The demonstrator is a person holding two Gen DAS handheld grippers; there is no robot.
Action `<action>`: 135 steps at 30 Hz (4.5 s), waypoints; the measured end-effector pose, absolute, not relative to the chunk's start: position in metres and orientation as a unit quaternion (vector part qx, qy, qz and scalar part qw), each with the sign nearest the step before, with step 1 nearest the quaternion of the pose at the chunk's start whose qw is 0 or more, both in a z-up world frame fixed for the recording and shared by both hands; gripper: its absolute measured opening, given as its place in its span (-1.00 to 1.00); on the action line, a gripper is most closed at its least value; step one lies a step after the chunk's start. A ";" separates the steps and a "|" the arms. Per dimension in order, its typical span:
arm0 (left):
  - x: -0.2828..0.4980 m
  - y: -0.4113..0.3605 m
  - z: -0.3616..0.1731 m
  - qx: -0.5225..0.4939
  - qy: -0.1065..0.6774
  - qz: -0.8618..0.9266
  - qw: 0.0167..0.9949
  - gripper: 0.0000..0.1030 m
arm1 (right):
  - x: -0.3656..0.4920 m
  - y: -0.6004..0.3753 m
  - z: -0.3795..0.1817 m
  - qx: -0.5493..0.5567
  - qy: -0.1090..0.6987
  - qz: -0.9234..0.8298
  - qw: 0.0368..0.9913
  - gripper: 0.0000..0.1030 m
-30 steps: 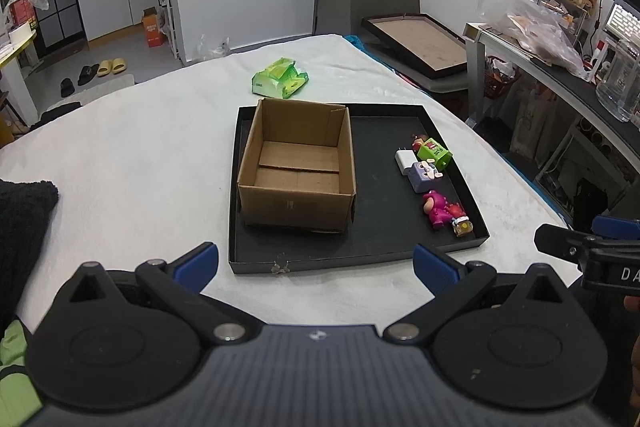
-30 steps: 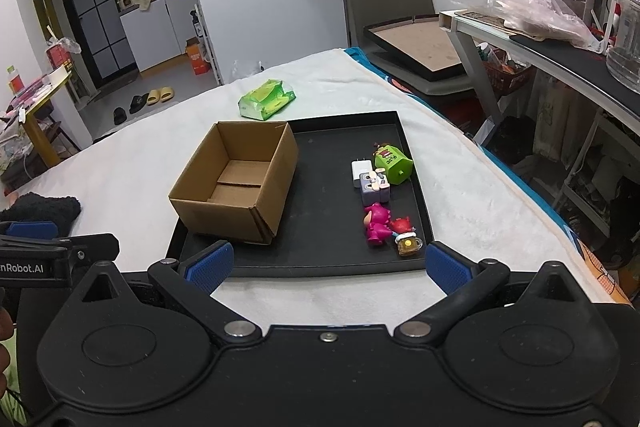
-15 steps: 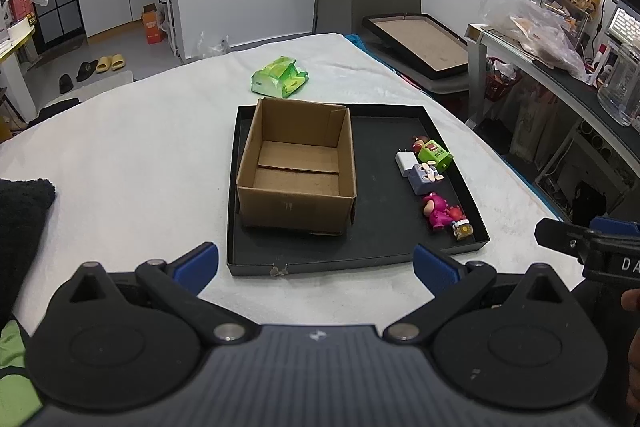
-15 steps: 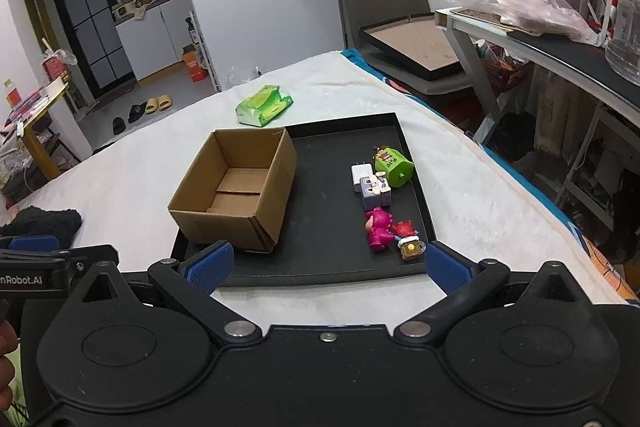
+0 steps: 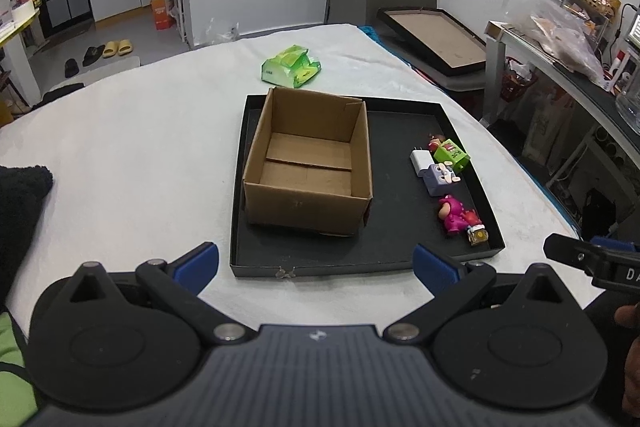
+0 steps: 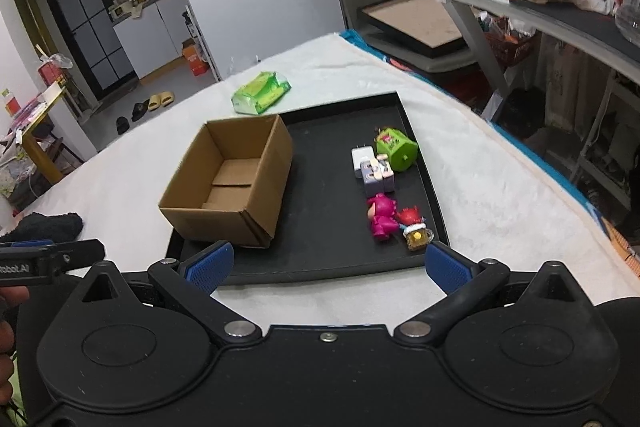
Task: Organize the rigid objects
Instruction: 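Grasp the box wall with the left tool while the right tool reaches the pink dinosaur, then close the right tool on the pink dinosaur figure and lift it, then carry the pink dinosaur over the box and release it with the right tool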
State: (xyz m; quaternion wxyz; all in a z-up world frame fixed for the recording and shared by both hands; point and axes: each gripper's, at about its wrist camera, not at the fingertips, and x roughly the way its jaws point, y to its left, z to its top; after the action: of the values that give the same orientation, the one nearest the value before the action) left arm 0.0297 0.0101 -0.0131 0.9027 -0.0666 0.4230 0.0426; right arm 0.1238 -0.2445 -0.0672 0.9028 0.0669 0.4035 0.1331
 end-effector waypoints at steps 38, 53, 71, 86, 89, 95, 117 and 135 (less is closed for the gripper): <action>0.168 0.071 -0.103 -0.098 0.477 0.095 0.868 0.75 | 0.268 -0.211 -0.173 0.066 0.488 0.072 0.867 0.64; 0.209 0.099 -0.142 -0.081 0.505 0.120 0.851 0.43 | 0.290 -0.182 -0.213 -0.005 0.491 0.063 0.869 0.48; 0.225 0.093 -0.164 -0.074 0.512 0.103 0.850 -0.77 | 0.301 -0.177 -0.239 -0.047 0.500 0.041 0.864 -0.26; 0.199 0.084 -0.164 -0.076 0.509 0.085 0.853 -0.77 | 0.282 -0.172 -0.212 -0.004 0.481 0.093 0.872 -0.27; 0.193 0.081 -0.165 -0.075 0.505 0.082 0.856 -0.77 | 0.280 -0.170 -0.200 0.002 0.476 0.100 0.874 -0.27; 0.185 0.086 -0.169 -0.089 0.495 0.080 0.861 -0.77 | 0.278 -0.164 -0.183 0.001 0.468 0.100 0.878 -0.27; 0.191 0.088 -0.168 -0.103 0.514 0.060 0.849 -0.73 | 0.294 -0.092 -0.118 -0.016 0.417 0.152 0.896 -0.27; 0.194 0.092 -0.171 -0.128 0.525 0.046 0.840 -0.70 | 0.328 -0.028 -0.144 0.007 0.443 0.206 0.872 -0.26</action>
State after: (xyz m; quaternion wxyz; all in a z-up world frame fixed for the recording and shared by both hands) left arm 0.1936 0.0924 -0.1711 0.8404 -0.1276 0.5247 0.0457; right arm 0.3282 -0.0278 -0.1439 0.8724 0.0066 0.4431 0.2064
